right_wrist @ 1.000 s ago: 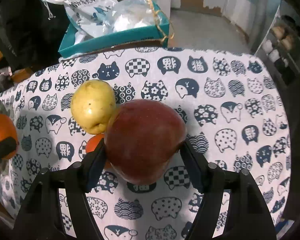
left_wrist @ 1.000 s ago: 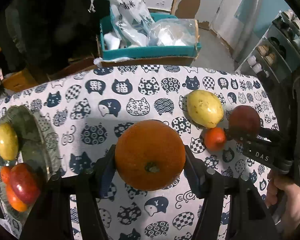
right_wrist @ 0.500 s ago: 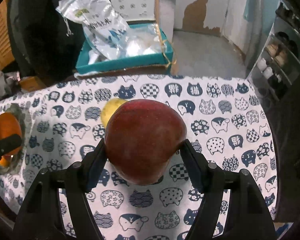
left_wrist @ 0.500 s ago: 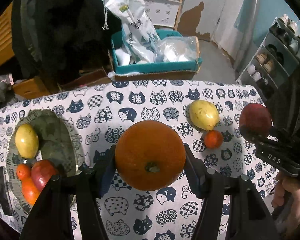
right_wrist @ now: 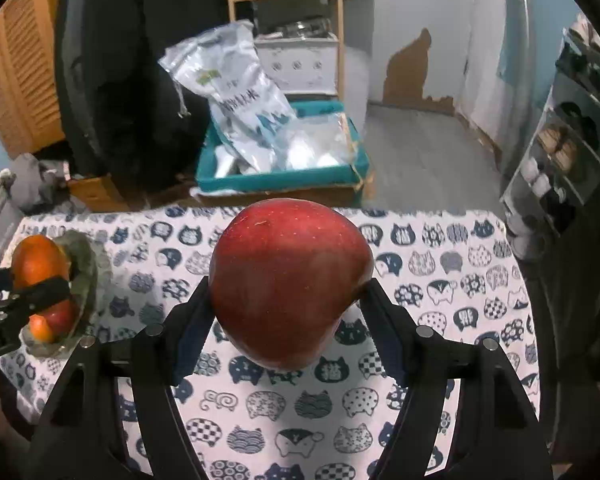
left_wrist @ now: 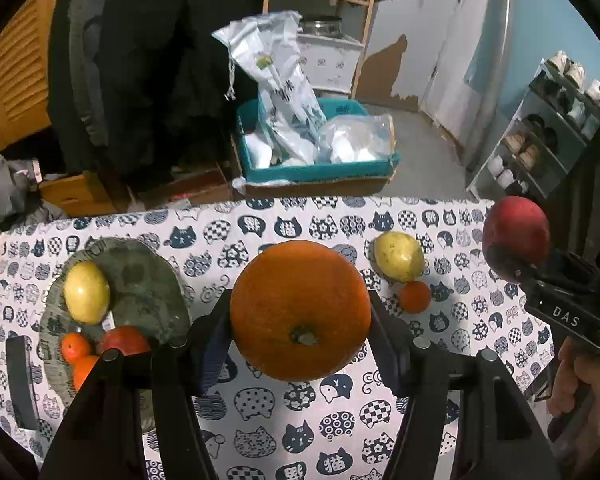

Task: Organize fruits
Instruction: 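Lift the orange and red apple and carry them toward the green bowl, then lower the orange into the bowl and open the left gripper while the right gripper releases the apple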

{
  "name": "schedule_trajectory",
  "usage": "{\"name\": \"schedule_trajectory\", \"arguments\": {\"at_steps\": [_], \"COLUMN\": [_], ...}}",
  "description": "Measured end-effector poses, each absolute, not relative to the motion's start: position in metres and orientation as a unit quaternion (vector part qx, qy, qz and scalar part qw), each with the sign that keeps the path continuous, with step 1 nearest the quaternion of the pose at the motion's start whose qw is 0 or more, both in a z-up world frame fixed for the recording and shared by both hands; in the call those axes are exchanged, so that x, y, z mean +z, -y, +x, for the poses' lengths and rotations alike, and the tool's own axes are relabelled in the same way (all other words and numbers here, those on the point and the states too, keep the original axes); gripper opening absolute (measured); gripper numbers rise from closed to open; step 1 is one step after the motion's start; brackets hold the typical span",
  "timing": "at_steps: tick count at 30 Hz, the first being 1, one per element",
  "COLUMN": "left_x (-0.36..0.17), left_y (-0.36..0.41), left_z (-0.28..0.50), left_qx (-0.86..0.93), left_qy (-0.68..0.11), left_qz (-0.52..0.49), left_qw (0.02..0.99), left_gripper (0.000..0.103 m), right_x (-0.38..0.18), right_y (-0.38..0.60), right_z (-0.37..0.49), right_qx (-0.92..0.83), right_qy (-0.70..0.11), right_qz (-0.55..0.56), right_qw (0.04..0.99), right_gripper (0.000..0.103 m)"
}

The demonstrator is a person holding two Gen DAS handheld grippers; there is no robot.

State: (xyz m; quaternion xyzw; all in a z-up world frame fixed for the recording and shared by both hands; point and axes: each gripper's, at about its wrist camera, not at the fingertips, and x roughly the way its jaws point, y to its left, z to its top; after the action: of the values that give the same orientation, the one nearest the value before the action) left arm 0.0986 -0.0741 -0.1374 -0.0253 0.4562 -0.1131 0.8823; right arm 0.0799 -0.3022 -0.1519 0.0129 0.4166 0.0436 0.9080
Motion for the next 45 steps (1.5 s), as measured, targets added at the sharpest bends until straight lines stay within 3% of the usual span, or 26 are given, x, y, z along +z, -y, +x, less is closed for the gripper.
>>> {"name": "schedule_trajectory", "arguments": {"at_steps": [22,45], "left_x": [-0.085,-0.114], "left_y": [0.003,-0.095], "left_z": [0.069,0.074], "left_qx": [-0.062,0.017], "left_qy": [-0.385,-0.400], "left_qz": [-0.048,-0.085], "left_qw": [0.920,0.912], "left_gripper": [0.064,0.064], "right_x": [-0.095,-0.114], "right_y": [0.220,0.112], "right_z": [0.058,0.090], "right_qx": [0.128,0.213], "right_qy": [-0.360,-0.389], "right_qz": [-0.022,-0.028], "right_qw": [0.924,0.896], "right_gripper": [0.072,0.072]}}
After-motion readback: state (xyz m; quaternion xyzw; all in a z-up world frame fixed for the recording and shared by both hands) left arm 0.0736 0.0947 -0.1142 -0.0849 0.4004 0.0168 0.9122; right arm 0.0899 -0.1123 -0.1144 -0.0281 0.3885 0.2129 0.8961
